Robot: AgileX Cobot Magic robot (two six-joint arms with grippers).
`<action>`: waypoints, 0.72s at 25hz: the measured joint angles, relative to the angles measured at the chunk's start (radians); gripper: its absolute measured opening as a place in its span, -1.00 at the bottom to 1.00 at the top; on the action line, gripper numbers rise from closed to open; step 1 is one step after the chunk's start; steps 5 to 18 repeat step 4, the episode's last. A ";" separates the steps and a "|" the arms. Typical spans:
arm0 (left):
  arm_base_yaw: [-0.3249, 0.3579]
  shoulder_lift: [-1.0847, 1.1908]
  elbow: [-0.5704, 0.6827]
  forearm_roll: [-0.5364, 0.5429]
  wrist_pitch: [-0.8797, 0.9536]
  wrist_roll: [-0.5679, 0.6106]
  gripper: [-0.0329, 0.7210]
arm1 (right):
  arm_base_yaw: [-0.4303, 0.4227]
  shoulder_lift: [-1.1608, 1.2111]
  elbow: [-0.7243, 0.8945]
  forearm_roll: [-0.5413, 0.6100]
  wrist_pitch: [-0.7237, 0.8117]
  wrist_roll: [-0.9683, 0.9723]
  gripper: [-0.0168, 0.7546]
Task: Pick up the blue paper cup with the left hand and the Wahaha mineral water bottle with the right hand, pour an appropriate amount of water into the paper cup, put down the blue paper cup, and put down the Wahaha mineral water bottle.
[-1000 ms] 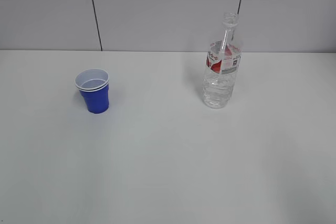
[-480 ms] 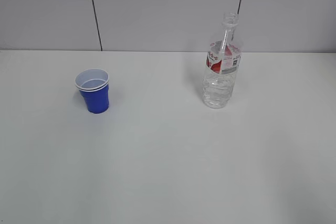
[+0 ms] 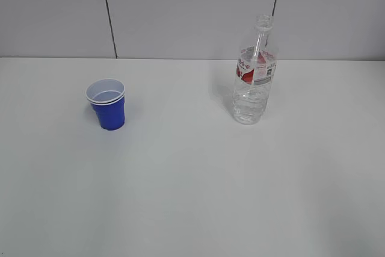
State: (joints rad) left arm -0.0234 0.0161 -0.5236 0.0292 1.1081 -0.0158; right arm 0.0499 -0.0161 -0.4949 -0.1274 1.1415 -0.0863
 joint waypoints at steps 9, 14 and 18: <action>0.000 0.000 0.000 0.000 0.000 0.000 -0.28 | 0.000 0.000 0.000 0.000 0.000 0.000 0.46; 0.000 0.000 0.000 0.000 0.000 0.000 -0.28 | 0.000 0.000 0.000 0.000 0.000 0.000 0.46; 0.000 0.000 0.000 0.000 0.000 0.000 -0.28 | 0.000 0.000 0.000 0.000 0.000 0.000 0.46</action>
